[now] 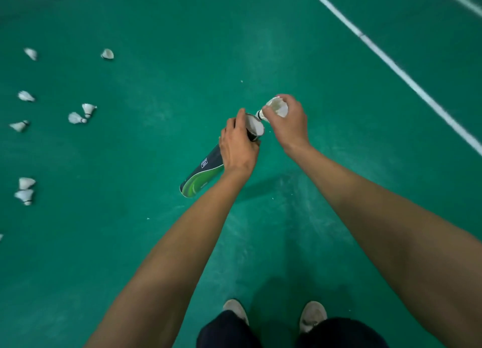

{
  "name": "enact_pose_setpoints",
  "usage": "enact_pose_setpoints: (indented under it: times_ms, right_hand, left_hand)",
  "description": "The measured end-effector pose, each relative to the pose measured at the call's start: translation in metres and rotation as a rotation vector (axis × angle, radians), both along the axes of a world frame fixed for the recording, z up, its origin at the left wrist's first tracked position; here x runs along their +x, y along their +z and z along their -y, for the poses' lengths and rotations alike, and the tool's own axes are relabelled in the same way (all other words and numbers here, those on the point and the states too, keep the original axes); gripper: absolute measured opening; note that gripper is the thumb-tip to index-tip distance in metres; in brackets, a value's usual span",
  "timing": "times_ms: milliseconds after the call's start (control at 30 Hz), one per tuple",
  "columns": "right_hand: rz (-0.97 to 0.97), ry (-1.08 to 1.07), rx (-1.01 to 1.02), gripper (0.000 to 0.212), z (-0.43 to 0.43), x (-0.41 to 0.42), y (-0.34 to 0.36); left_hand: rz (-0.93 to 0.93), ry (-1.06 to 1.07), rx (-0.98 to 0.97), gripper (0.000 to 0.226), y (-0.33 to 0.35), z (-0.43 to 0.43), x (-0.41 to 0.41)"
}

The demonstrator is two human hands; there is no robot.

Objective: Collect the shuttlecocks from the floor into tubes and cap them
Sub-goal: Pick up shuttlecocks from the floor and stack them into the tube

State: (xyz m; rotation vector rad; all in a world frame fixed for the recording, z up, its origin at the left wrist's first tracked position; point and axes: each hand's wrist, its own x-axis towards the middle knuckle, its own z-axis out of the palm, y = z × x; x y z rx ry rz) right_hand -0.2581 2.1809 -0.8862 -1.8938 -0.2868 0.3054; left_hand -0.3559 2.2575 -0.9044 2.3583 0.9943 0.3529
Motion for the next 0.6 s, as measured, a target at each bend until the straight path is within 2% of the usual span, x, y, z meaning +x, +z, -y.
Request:
enact_pose_setpoints:
  times_ms: [133, 267, 333, 467, 533, 600]
  right_hand:
    - [0.114, 0.090, -0.049, 0.059, -0.027, -0.011, 0.147]
    - [0.230, 0.430, -0.237, 0.068, -0.060, -0.037, 0.275]
    - [0.267, 0.552, -0.229, 0.074, -0.073, -0.053, 0.331]
    - [0.393, 0.743, -0.159, 0.064, -0.093, -0.086, 0.433]
    - [0.510, 0.702, -0.055, 0.055, -0.106, -0.106, 0.475]
    - [0.658, 0.592, 0.043, 0.036, -0.116, -0.131, 0.512]
  left_hand:
    - [0.022, 0.063, -0.012, 0.079, 0.134, -0.021, -0.019]
    - [0.095, 0.109, -0.015, 0.077, 0.268, -0.040, -0.040]
    - [0.143, 0.148, -0.038, 0.073, 0.334, -0.048, -0.054]
    - [0.224, 0.230, -0.008, 0.059, 0.450, -0.067, -0.089]
    - [0.252, 0.256, 0.043, 0.056, 0.496, -0.082, -0.108]
    - [0.276, 0.296, 0.074, 0.056, 0.534, -0.096, -0.129]
